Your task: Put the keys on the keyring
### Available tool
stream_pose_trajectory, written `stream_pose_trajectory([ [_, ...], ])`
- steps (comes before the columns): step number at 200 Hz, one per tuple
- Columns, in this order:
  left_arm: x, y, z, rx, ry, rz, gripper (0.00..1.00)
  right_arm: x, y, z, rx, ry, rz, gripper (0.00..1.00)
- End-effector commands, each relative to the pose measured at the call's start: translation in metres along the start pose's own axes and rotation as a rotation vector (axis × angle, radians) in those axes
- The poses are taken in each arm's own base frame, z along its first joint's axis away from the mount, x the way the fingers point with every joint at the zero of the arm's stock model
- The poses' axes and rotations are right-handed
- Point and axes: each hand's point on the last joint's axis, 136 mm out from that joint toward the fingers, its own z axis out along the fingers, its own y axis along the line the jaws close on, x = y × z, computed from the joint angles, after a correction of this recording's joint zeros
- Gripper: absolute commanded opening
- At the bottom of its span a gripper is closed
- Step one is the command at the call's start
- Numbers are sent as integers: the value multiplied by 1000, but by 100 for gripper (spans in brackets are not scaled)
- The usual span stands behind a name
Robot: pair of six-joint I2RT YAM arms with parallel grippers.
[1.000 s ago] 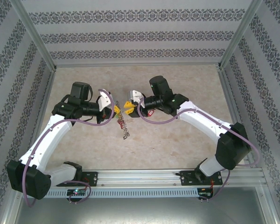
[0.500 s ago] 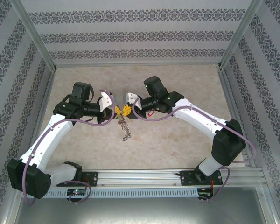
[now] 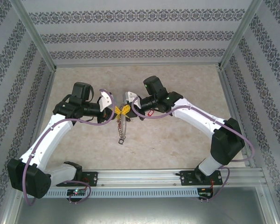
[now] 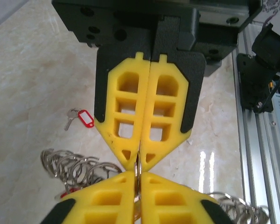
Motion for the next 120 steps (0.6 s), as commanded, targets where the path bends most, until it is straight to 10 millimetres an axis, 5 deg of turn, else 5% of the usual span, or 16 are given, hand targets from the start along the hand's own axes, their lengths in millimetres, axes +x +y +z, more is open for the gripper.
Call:
stream_pose_trajectory([
  [1, -21, -7, -3, 10, -95, 64, 21, -44, -1, -13, 35, -182, -66, 0],
  [120, -8, -3, -3, -13, -51, 57, 21, -47, -4, -25, 61, -250, -28, 0],
])
